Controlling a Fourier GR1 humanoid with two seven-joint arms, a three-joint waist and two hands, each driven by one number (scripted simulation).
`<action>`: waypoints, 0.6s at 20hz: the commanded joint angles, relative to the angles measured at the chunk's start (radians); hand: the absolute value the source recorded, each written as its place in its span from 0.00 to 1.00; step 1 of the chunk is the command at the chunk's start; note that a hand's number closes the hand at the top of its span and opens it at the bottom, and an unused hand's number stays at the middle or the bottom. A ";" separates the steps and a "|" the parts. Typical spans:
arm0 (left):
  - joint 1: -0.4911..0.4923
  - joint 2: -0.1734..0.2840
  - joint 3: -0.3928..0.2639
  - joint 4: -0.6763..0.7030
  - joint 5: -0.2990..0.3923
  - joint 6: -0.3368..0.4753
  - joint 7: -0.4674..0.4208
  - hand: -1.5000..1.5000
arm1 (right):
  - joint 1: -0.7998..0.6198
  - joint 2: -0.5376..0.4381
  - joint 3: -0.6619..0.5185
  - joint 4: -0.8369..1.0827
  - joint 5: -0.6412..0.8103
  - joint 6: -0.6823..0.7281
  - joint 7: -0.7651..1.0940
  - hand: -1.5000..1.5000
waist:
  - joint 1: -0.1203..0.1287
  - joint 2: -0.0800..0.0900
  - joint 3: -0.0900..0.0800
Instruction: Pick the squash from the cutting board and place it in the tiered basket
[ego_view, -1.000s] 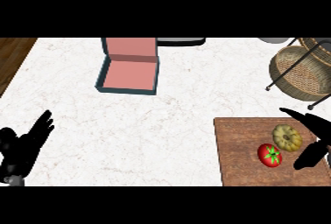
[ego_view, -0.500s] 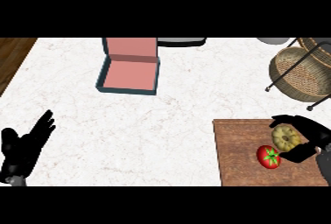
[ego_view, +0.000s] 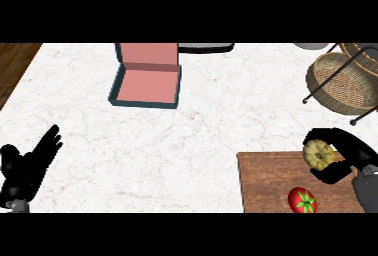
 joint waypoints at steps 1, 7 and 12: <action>-0.034 -0.011 -0.010 0.006 -0.010 0.018 0.033 0.50 | -0.130 0.190 0.030 -0.071 0.056 -0.083 0.309 1.00 | 0.011 0.001 0.000; -0.057 0.010 -0.033 0.011 -0.008 -0.036 0.018 0.50 | -0.314 0.408 0.141 -0.055 0.225 -0.333 0.754 1.00 | 0.080 0.007 -0.003; -0.062 -0.004 -0.040 -0.008 -0.006 -0.026 0.044 0.50 | -0.519 0.413 0.260 -0.009 0.356 -0.447 1.109 1.00 | 0.083 0.005 0.000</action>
